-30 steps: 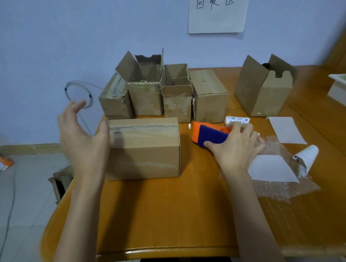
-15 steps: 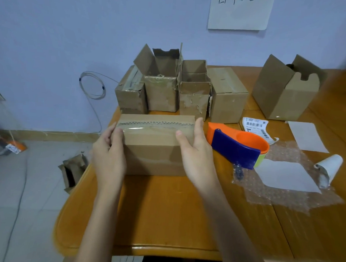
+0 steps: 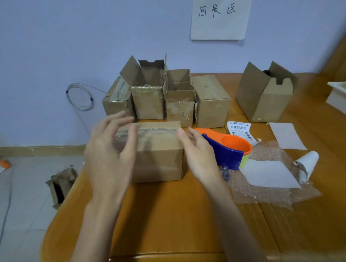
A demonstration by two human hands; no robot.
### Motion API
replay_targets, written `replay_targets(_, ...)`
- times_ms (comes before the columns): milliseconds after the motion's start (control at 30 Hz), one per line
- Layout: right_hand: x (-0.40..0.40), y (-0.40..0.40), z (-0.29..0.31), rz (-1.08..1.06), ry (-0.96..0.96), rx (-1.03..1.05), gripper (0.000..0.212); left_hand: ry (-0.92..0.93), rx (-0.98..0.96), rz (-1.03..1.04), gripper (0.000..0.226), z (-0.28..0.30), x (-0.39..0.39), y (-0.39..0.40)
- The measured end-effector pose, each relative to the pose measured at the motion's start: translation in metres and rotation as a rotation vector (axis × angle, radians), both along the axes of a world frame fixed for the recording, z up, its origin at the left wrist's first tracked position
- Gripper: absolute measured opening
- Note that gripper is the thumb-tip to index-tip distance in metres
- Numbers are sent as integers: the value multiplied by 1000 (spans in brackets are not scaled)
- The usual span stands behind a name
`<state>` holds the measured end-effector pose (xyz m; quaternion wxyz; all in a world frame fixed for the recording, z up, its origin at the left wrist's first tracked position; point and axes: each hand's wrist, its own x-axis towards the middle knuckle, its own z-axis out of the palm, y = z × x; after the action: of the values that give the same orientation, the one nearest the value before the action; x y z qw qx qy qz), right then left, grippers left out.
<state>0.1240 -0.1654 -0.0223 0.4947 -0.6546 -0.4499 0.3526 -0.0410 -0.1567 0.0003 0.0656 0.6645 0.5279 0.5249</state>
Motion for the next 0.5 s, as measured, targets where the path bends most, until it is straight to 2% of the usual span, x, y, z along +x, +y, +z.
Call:
replay_targets(33, 7, -4, 2, -87, 40, 79, 47, -35, 36, -104, 16, 0, 13, -7)
replay_targets(133, 40, -17, 9, -339, 55, 256, 13, -74, -49, -370, 21, -6, 54, -25)
replay_targets(233, 96, -26, 9, -525, -32, 288, 23, -64, -181, -524, 21, -22, 91, -32)
replay_targets(300, 136, -26, -2, -592, -257, 150, 32, -70, -245, -559, 20, -33, 109, -32)
replay_targets(367, 167, -19, -20, -531, -489, -46, 33, -96, -297, -584, 15, -42, 124, -30)
replay_targets(433, 180, -10, -40, -363, -534, -149, 36, -129, -354, -602, 11, -47, 137, -28)
replay_targets(500, 184, 2, -56, -290, -601, -152, 31, -156, -397, -607, 9, -50, 146, -25)
